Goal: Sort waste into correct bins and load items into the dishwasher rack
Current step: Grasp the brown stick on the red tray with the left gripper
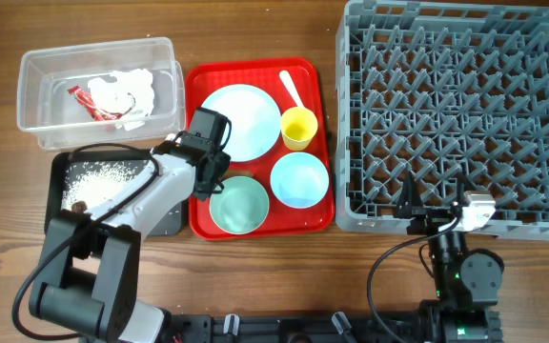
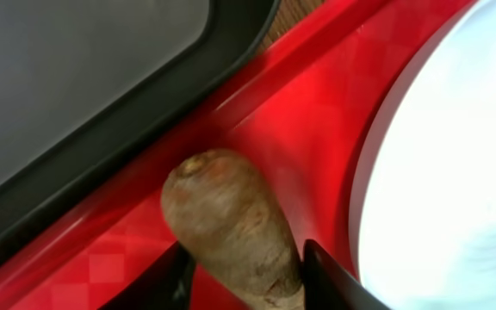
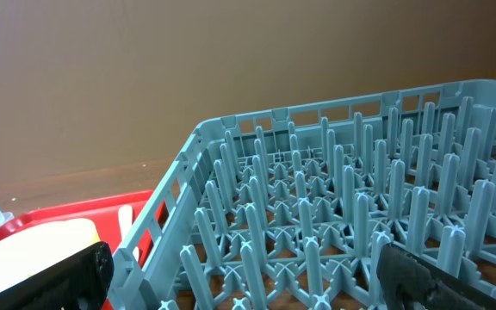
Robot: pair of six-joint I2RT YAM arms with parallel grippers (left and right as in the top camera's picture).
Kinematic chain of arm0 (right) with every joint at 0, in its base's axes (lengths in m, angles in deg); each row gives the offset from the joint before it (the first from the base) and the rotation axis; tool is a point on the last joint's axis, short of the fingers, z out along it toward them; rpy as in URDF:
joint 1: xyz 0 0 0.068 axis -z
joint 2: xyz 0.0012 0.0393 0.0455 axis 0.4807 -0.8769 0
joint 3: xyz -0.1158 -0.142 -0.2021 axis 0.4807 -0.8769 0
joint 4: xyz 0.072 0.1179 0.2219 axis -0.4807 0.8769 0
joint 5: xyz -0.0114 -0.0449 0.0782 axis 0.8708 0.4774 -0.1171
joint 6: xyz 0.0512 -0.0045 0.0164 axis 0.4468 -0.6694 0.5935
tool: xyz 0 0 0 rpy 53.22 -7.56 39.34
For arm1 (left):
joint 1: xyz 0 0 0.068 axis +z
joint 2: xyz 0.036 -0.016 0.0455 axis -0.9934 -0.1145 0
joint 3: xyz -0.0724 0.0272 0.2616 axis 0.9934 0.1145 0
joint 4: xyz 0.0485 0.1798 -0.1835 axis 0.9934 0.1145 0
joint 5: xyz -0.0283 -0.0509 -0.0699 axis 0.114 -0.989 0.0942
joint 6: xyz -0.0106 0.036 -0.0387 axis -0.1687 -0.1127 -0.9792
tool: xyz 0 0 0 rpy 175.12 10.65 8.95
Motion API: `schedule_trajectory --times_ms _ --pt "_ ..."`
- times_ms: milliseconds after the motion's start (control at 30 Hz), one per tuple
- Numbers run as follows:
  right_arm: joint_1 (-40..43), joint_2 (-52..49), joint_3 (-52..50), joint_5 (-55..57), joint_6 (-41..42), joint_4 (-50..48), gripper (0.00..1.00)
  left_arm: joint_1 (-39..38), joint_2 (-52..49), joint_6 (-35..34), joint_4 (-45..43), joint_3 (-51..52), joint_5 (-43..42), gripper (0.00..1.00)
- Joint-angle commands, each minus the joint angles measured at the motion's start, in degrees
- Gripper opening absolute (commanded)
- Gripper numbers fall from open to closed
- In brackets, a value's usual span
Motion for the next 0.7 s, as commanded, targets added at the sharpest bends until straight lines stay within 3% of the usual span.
schedule_trajectory --times_ms 0,233,400,533,633,667 --pt "0.28 0.26 -0.09 -0.87 0.42 -0.13 1.00 0.17 -0.63 -0.57 0.22 0.48 1.86 0.34" --pt "0.28 0.26 -0.09 -0.87 0.42 -0.13 1.00 0.17 1.49 -0.57 -0.02 0.42 1.44 0.09" --pt "0.28 0.26 -0.09 -0.87 0.44 -0.13 1.00 0.17 5.77 -0.55 -1.75 0.39 1.46 0.10" --pt "0.28 0.26 -0.09 -0.87 0.44 -0.13 1.00 0.17 9.20 -0.55 -1.92 0.39 1.44 0.18" --pt "0.28 0.26 -0.09 -0.90 0.42 -0.13 1.00 0.17 8.24 -0.57 0.15 0.44 1.77 0.33" --pt "0.28 0.26 -0.09 -0.90 0.39 -0.13 1.00 0.11 7.50 -0.57 0.85 0.46 2.56 0.48"
